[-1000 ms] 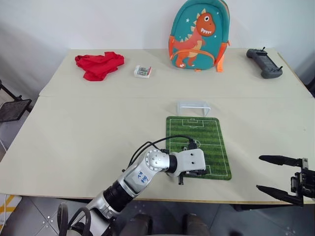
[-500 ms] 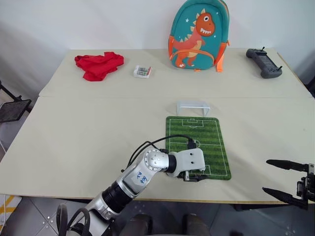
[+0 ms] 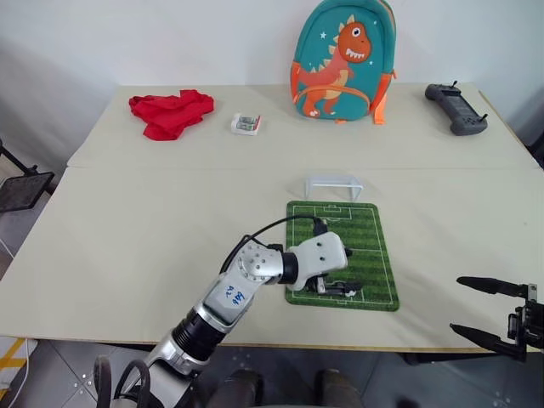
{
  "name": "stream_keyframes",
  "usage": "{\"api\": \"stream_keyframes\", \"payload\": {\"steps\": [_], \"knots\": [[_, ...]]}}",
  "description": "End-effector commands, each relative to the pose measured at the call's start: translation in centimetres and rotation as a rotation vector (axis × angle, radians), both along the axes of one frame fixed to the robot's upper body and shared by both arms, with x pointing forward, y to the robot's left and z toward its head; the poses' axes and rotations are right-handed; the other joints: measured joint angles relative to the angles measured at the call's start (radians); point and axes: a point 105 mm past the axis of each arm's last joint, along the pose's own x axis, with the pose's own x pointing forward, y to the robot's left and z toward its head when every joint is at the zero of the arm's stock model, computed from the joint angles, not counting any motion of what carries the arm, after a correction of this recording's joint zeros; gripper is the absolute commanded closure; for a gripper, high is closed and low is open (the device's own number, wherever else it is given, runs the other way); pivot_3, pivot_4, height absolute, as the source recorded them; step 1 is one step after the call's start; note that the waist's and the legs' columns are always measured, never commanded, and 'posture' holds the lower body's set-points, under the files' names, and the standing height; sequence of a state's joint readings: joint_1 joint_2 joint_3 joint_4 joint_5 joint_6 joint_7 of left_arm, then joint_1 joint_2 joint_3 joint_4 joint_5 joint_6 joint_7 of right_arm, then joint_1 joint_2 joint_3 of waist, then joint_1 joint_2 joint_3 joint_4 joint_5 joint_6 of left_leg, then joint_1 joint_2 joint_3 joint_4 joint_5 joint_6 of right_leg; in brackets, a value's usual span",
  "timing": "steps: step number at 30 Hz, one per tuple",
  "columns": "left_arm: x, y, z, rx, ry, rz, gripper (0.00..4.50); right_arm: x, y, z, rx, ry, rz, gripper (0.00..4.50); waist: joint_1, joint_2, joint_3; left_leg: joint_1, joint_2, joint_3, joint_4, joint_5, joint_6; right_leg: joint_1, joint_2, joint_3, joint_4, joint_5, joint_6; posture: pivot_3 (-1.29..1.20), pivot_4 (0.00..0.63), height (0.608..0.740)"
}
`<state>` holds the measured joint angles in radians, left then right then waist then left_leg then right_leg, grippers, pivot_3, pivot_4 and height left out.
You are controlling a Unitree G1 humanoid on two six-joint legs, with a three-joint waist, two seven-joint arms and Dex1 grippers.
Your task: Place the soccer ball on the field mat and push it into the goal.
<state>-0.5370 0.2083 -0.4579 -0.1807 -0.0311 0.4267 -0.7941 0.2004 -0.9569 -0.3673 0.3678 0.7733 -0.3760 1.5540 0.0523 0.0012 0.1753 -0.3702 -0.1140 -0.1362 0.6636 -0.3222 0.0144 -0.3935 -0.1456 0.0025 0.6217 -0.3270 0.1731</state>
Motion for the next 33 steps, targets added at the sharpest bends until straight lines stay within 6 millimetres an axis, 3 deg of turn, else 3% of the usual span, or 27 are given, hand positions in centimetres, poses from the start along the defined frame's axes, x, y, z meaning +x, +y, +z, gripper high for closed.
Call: {"api": "stream_keyframes", "payload": {"steps": [1, 3, 6, 11, 15, 18, 22, 33], "knots": [[-1.3, 1.8, 1.6, -0.017, -0.027, -0.074, 1.19, -0.2, -0.7, 1.2, -0.023, -0.050, 0.035, 0.00, -0.003, 0.001, 0.000, 0.000, 0.000, 0.000, 0.000, 0.000, 0.000, 0.000, 0.000, 0.000, 0.000, 0.000, 0.000, 0.00, 0.150, 0.740], [-2.0, 2.9, 1.2, 0.006, -0.008, -0.086, 1.19, 0.3, -1.3, 1.7, -0.015, -0.065, 0.012, 0.00, -0.006, 0.001, -0.001, 0.001, 0.000, 0.001, 0.000, 0.000, 0.000, 0.000, 0.000, 0.001, 0.000, 0.000, 0.000, 0.00, 0.150, 0.740], [-3.3, 3.4, 0.4, 0.000, 0.065, -0.112, 1.76, 0.5, -1.4, 1.7, -0.029, -0.073, 0.017, 0.00, -0.006, 0.001, -0.001, 0.001, 0.000, 0.001, -0.001, 0.000, 0.000, 0.000, 0.000, 0.001, 0.000, 0.000, 0.000, 0.00, 0.150, 0.740], [-4.4, 2.6, -0.2, -0.014, 0.121, -0.123, 3.30, 0.5, -1.8, 1.0, -0.041, -0.053, 0.005, 0.00, 0.003, 0.001, -0.001, 0.000, 0.000, 0.000, 0.000, 0.000, 0.000, 0.001, 0.000, 0.001, -0.001, 0.000, 0.000, 0.00, 0.150, 0.740], [-5.8, 0.2, -0.7, -0.066, 0.215, -0.130, 4.47, 0.3, -1.5, 0.3, -0.063, -0.007, 0.033, 0.00, 0.000, 0.002, -0.001, 0.000, 0.000, 0.001, 0.000, -0.001, 0.001, 0.001, 0.000, 0.001, -0.001, 0.000, 0.000, 0.00, 0.150, 0.740], [-6.4, -1.1, -1.0, -0.089, 0.250, -0.106, 4.47, 0.7, -0.9, 0.8, -0.052, -0.034, 0.057, 0.00, -0.003, 0.002, -0.001, 0.001, 0.001, 0.001, 0.000, -0.001, 0.001, 0.001, 0.001, 0.001, -0.001, 0.000, 0.000, 0.00, 0.150, 0.740], [-6.8, -1.3, -2.1, -0.055, 0.296, -0.092, 4.47, 1.5, -0.2, 1.5, -0.022, -0.068, 0.074, 0.00, -0.006, 0.002, -0.001, 0.002, 0.002, 0.005, 0.000, -0.001, 0.001, 0.001, 0.002, 0.003, -0.001, 0.000, 0.000, 0.00, 0.150, 0.740], [-5.2, -1.2, -3.7, -0.036, 0.298, -0.035, 4.47, 1.6, 2.1, 1.4, 0.037, -0.071, 0.116, 0.00, 0.003, 0.003, -0.002, 0.001, 0.002, 0.005, 0.001, -0.001, 0.001, 0.000, 0.001, 0.004, -0.001, 0.000, -0.001, 0.00, 0.150, 0.740]]}}
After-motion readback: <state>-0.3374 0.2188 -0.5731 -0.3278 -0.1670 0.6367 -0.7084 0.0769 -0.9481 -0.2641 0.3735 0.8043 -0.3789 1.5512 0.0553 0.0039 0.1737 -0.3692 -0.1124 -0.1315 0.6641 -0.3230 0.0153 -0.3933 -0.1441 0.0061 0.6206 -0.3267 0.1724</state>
